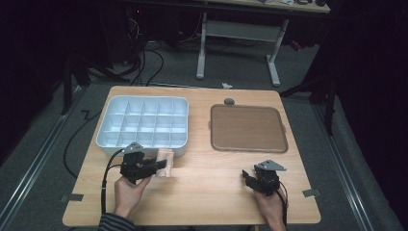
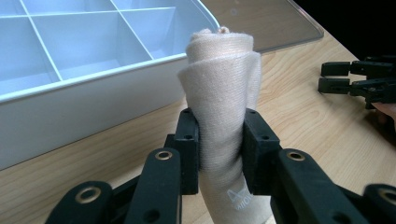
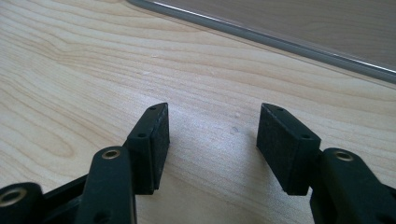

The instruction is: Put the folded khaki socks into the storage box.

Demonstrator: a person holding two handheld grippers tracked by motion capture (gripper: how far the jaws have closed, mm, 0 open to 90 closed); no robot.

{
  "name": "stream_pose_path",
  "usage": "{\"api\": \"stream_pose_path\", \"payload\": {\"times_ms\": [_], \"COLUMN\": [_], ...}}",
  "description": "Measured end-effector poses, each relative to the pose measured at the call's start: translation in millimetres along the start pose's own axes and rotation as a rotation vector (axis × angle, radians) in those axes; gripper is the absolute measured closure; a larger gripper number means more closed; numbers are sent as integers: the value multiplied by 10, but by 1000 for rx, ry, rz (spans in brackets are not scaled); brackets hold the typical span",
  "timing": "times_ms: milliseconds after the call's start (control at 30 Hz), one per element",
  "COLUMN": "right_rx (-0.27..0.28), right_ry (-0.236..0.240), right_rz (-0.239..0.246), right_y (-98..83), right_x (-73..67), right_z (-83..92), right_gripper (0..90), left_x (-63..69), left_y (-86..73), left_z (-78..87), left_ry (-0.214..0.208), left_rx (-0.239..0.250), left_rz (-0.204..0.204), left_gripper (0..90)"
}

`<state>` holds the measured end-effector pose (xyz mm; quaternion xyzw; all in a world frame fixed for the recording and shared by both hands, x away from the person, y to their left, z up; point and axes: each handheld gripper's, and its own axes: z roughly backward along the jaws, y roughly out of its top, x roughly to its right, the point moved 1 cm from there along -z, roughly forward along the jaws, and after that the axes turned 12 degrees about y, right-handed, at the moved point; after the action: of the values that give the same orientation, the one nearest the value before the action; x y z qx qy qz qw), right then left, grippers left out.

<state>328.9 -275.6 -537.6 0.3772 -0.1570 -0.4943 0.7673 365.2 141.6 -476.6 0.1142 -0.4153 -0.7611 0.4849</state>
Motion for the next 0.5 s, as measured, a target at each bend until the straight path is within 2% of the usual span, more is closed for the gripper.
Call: {"api": "stream_pose_path", "payload": {"times_ms": [333, 500], "right_rx": [1, 1], "right_ry": [1, 2], "right_rz": [-1, -4], "right_y": [0, 0], "right_x": [3, 2], "right_z": [1, 1], "right_gripper": [441, 441], "left_x": [-49, -73], "left_y": [60, 78], "left_z": [79, 118], "left_ry": [14, 4], "left_rx": [11, 20], "left_rz": [-9, 6], "left_gripper": [711, 711]}}
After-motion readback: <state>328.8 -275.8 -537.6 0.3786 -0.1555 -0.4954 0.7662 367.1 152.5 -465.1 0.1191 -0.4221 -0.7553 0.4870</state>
